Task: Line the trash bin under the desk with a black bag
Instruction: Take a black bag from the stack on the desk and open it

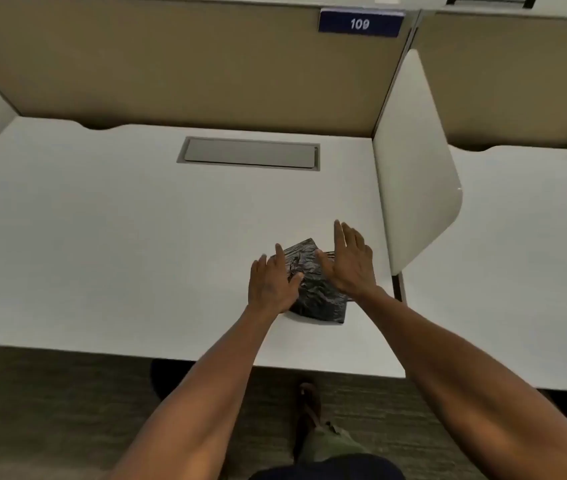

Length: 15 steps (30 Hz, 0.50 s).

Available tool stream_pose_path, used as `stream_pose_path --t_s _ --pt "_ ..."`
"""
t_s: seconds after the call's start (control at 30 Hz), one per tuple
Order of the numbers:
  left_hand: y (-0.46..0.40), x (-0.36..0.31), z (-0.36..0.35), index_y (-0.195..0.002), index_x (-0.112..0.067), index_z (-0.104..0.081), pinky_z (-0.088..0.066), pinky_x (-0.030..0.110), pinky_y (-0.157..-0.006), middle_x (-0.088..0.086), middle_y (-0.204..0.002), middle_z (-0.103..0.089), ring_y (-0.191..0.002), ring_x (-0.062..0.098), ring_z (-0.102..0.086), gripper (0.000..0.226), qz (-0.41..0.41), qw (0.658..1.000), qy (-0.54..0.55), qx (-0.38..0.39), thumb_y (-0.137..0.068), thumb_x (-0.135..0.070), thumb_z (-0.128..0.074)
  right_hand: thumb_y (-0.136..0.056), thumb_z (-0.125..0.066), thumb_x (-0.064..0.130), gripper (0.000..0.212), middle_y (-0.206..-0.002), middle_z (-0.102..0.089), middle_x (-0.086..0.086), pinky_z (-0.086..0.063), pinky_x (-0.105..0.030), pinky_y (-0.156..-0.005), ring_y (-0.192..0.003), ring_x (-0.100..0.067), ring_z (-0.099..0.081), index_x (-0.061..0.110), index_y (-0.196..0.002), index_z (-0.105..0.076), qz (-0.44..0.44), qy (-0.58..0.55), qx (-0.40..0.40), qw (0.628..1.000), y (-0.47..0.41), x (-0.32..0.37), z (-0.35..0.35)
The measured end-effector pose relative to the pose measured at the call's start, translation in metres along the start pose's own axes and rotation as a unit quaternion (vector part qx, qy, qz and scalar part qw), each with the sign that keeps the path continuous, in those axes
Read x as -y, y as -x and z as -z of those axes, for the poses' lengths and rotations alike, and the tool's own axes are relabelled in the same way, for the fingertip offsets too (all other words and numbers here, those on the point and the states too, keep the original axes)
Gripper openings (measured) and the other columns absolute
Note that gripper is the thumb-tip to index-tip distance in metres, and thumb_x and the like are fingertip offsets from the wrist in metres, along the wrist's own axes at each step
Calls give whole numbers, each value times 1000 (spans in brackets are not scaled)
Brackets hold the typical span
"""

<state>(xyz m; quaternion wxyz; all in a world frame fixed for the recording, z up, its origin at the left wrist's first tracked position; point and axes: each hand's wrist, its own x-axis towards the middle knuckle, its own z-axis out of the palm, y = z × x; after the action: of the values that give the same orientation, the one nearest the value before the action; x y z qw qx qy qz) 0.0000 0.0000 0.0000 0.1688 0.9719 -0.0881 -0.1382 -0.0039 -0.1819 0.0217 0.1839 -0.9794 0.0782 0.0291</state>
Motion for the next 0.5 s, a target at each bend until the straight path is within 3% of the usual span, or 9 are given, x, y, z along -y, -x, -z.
stream_pose_path --t_s 0.07,0.27,0.33,0.5 --pt "-3 -3 -11 -164 -5 -16 -40 47 -113 22 -142 -61 -134 40 -53 85 34 999 15 28 -101 -54 -47 -103 -40 57 82 -167 -27 -18 -30 -57 -119 -154 -37 -23 9 -164 -15 3 7 45 999 -8 -7 -6" --pt "-4 -4 -36 -151 -14 -37 -53 45 -101 16 -133 -66 -122 38 -63 74 149 972 141 114 -92 -47 -66 -96 -56 57 89 -167 -27 -19 -29 -54 -120 -154 -36 -23 11 -163 -19 -5 12 181 983 -26 -32 -23" --pt "-6 -3 -41 -144 -14 -44 -55 45 -100 15 -130 -67 -119 37 -65 68 169 961 176 128 -90 -44 -71 -92 -62 56 91 -163 -35 -18 -31 -51 -118 -151 -36 -28 13 -162 -22 -7 15 199 980 -33 -37 -25" --pt "-8 0 -48 -147 -10 -47 -54 37 -97 14 -122 -72 -114 35 -67 70 192 948 233 103 -87 -30 -77 -82 -76 51 90 -152 -50 -17 -37 -48 -115 -144 -37 -39 18 -157 -37 -11 6 199 980 -44 -42 -30"
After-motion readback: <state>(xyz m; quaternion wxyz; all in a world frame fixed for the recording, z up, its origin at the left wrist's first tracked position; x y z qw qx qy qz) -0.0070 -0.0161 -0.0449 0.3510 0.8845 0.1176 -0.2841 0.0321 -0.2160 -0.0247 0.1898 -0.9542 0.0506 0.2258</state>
